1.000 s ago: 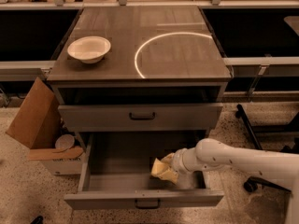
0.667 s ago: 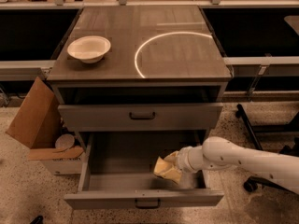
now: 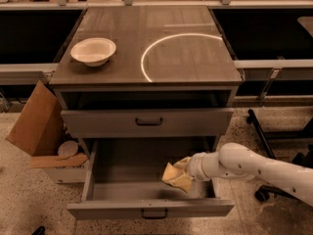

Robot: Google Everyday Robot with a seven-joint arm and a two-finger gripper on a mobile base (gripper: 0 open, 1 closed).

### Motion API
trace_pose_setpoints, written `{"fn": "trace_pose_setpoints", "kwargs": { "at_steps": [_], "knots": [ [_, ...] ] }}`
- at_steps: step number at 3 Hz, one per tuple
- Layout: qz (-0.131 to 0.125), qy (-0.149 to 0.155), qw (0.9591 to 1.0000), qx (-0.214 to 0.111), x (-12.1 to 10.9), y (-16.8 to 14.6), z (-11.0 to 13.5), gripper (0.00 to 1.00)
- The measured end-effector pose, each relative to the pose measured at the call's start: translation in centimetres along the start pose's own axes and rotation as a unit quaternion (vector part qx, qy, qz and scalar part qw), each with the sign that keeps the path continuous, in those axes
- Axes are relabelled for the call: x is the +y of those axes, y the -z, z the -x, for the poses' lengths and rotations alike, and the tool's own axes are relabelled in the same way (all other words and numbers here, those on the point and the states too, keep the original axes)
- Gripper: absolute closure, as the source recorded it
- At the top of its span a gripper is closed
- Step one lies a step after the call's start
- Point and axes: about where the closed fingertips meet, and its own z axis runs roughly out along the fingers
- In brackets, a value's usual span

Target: Pick sponge from middle drawer and place on counter

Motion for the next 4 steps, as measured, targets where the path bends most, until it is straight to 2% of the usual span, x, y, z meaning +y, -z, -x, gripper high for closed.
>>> {"fn": "trace_pose_setpoints", "kwargs": {
  "at_steps": [1,2,4],
  "knots": [
    [-0.018,0.013,0.9997,-0.009,-0.4,2.4,1.0,1.00],
    [-0.044,0.037,0.9983,-0.013,-1.4,6.2,2.8,1.00],
    [-0.109,0.086,0.9903,-0.009,-4.1,14.5,7.1,1.00]
  ]
}}
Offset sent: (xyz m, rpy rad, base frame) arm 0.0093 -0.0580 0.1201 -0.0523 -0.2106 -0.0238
